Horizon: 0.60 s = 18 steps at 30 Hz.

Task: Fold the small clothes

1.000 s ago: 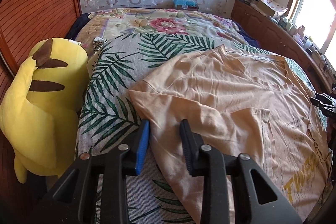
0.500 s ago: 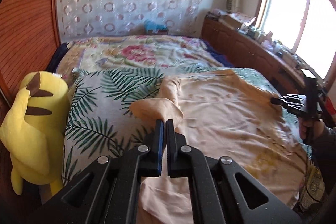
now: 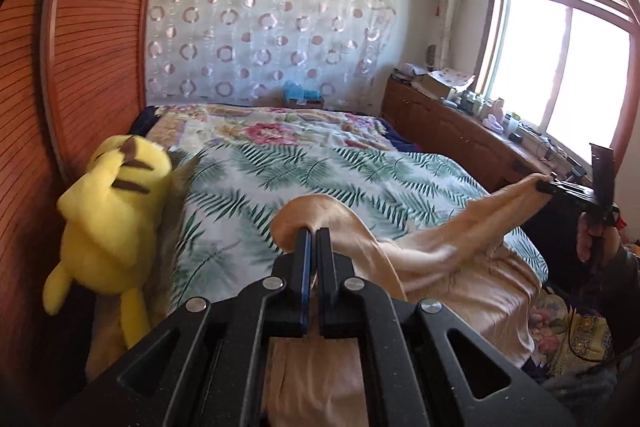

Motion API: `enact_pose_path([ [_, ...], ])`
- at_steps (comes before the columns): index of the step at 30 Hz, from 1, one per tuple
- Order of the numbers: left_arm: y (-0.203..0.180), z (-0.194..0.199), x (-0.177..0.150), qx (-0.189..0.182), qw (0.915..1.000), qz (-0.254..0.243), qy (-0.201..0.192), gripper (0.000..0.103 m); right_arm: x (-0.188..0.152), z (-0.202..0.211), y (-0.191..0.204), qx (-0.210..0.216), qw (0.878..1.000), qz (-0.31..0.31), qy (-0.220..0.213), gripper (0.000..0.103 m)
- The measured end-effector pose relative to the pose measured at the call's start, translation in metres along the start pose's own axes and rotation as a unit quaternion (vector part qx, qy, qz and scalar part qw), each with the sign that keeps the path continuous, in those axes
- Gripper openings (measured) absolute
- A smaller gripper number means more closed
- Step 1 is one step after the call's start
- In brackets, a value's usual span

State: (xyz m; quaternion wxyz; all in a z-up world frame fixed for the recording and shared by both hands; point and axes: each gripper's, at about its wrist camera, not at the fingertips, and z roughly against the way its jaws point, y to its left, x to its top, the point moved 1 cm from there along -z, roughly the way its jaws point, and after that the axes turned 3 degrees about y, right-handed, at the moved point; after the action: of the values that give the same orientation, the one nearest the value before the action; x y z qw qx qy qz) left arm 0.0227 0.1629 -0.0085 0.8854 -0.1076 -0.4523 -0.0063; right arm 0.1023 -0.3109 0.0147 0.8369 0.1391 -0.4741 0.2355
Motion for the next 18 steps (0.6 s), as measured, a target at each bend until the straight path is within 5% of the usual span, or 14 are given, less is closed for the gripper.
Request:
enact_pose_path([
  [7, 0.017, 0.016, -0.053, 0.026, 0.9986, 0.036, 0.030, 0.003, -0.051, 0.057, -0.001, 0.019, 0.999, -0.026, 0.035, 0.005],
  [16, 0.017, -0.011, -0.069, 0.011, 0.9961, 0.053, 0.069, 0.004, -0.079, 0.021, 0.001, 0.003, 0.991, -0.019, 0.130, 0.005],
  [17, 0.014, -0.011, -0.070, 0.015, 0.9963, 0.048, 0.070, 0.008, -0.080, 0.019, 0.002, 0.000, 0.991, -0.013, 0.134, 0.005],
  [18, 0.012, -0.013, -0.069, 0.016, 0.9964, 0.043, 0.071, 0.022, -0.074, 0.014, 0.006, -0.001, 0.991, -0.011, 0.137, 0.005],
])
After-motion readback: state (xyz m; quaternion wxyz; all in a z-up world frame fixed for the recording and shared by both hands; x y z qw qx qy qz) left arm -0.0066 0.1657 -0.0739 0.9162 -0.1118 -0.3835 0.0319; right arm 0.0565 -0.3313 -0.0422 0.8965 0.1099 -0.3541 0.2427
